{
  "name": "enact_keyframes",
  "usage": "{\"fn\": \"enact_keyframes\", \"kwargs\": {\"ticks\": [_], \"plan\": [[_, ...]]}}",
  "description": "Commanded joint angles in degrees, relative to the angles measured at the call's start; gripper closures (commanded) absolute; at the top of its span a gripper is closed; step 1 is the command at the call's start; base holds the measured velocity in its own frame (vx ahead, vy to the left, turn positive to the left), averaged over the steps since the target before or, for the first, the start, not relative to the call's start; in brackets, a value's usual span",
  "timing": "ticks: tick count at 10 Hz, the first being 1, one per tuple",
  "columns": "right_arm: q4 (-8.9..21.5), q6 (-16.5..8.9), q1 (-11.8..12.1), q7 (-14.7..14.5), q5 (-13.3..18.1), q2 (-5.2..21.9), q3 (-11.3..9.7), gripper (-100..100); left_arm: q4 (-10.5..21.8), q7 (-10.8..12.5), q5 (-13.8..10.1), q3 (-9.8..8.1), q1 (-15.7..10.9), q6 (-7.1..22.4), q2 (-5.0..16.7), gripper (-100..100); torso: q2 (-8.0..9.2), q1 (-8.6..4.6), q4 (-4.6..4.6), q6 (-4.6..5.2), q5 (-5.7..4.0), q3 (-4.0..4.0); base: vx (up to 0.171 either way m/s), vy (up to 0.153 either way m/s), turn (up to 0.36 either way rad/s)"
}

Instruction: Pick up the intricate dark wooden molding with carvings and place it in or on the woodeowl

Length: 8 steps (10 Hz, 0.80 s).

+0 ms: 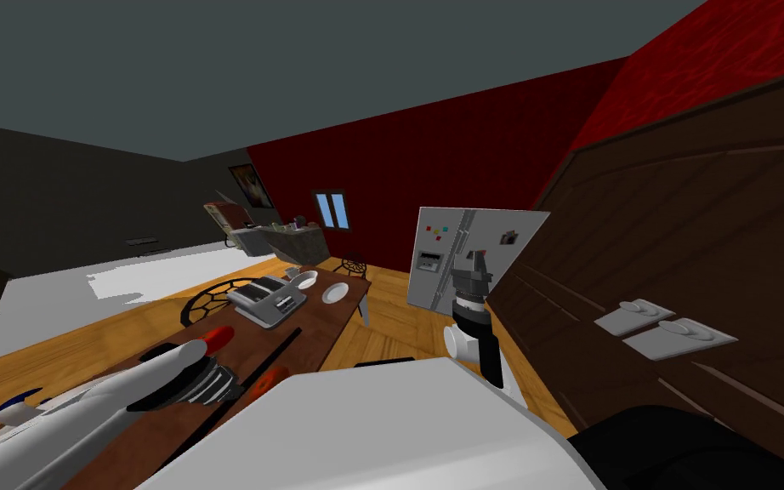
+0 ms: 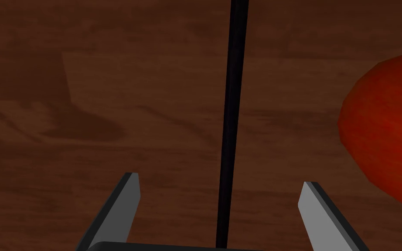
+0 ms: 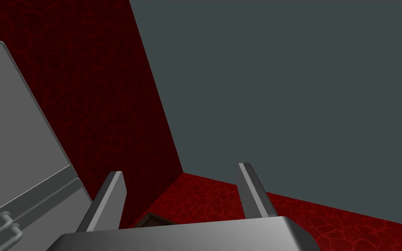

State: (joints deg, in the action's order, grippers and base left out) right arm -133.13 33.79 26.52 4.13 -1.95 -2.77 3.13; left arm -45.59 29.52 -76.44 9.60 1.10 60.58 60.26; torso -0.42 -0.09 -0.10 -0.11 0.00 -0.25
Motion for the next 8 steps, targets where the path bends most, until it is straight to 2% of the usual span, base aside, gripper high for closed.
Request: {"fn": "enact_keyframes", "kwargs": {"ticks": [1,2,3,4,5,6,8], "plan": [[0.00,0.00,0.00,0.00,0.00,0.00,0.00,0,0.00,0.00,0.00,0.00,0.00,0.00,0.00,0,0.00,0.00,0.00,0.00,0.00,0.00,0.013,0.002,0.005],[0.00,0.00,-0.01,0.00,0.00,0.00,0.00,0,-0.06,0.56,2.87,-1.96,-1.56,1.06,-2.16,-100,0.22,-0.03,0.06,0.00,-0.01,0.14,-0.018,0.032,0.060],[0.00,0.00,-0.01,0.00,0.00,0.00,0.00,0,-0.06,0.56,3.82,-1.96,-1.56,1.06,-2.16,-100,0.38,0.06,0.09,-0.02,0.01,0.23,-0.031,0.033,0.025],[0.01,0.00,-0.01,0.00,0.00,0.00,0.00,0,-0.10,1.13,5.78,-3.91,-3.11,2.15,-4.31,-100,0.46,0.07,0.11,-0.01,0.02,0.28,-0.059,0.048,0.049],[0.01,0.00,-0.02,0.00,0.00,0.00,0.00,0,-0.10,1.13,7.32,-3.91,-3.11,2.15,-4.31,-100,0.58,0.12,0.14,-0.02,0.03,0.34,-0.043,0.041,0.023],[0.01,-0.01,-0.02,0.00,0.00,0.00,0.00,0,-0.13,1.70,9.02,-5.87,-4.66,3.24,-6.47,-100,0.55,0.11,0.14,-0.01,0.02,0.33,-0.036,0.041,0.046],[0.01,-0.01,-0.02,0.00,0.00,0.00,0.00,0,-0.13,1.70,11.45,-5.87,-4.66,3.24,-6.47,-100,0.51,0.08,0.13,-0.01,0.02,0.31,-0.021,0.025,0.010]]}}
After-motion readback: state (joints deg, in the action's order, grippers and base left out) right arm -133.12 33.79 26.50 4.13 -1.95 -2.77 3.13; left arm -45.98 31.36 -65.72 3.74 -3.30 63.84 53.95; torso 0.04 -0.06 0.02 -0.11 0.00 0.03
